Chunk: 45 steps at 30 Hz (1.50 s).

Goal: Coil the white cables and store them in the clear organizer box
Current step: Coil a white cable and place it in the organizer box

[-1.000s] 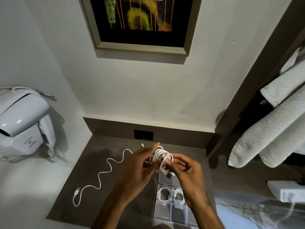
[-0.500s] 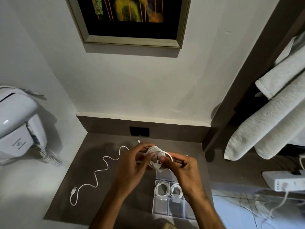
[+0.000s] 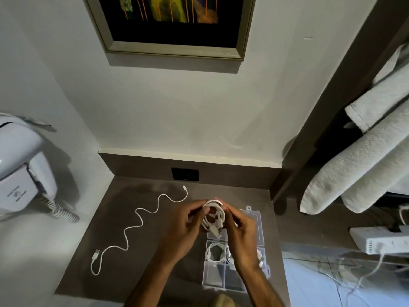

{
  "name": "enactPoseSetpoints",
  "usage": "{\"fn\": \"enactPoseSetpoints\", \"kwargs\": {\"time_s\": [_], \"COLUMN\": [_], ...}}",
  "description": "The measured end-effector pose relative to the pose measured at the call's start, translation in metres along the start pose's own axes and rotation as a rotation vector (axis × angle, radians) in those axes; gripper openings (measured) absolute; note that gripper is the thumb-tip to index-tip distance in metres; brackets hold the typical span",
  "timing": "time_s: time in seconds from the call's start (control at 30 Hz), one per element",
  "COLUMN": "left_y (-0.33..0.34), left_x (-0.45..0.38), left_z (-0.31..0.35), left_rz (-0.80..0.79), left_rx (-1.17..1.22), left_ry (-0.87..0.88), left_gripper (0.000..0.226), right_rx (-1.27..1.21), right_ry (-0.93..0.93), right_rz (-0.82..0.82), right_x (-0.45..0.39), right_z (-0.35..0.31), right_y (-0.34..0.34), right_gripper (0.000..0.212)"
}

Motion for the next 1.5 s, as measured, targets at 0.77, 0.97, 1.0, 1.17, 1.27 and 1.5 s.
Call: {"fn": "enactPoseSetpoints", "kwargs": {"time_s": [0.77, 0.97, 1.0, 1.17, 1.27, 1.5], "left_y": [0.098, 0.116, 0.116, 0.126, 0.124, 0.13], "left_x": [0.019, 0.071, 0.078, 0.103, 0.107, 0.109], "left_z": [-0.163, -0.216, -0.219, -0.229, -0.223, -0.211], "left_rz": [-0.17, -0.175, -0.192, -0.302, -0.26, -0.294], "left_rx": [0.117, -0.174, -0.239, -0.28, -0.273, -0.302], "left_ry": [-0.528, -0.55, -0.515, -0.47, -0.415, -0.32], "left_gripper": [0.018, 0.021, 0.021, 0.03, 0.029, 0.037], "right_rx": [0.473, 0.586, 0.632, 0.792, 0.86, 1.084], "right_ry": [0.436, 0.687, 0.702, 0.666, 0.605, 0.459], "right_rz": [0.123, 0.213, 0.186, 0.146, 0.076, -0.069], "right_x": [0.027, 0.083, 0.09, 0.096, 0.094, 0.093], "right_z": [0.122, 0.193, 0.199, 0.208, 0.211, 0.214], "right_y": [-0.054, -0.075, -0.074, -0.065, -0.048, -0.031], "right_gripper": [0.011, 0.002, 0.002, 0.004, 0.007, 0.017]}}
Point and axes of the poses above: each hand's wrist, its own x-axis away from the middle knuckle, its own y-axis out of the palm, z = x × y, the point moved 8 cm from there along -x, towards the middle knuckle, and after that the axes turned 6 degrees about -x, right-handed, at the moved point
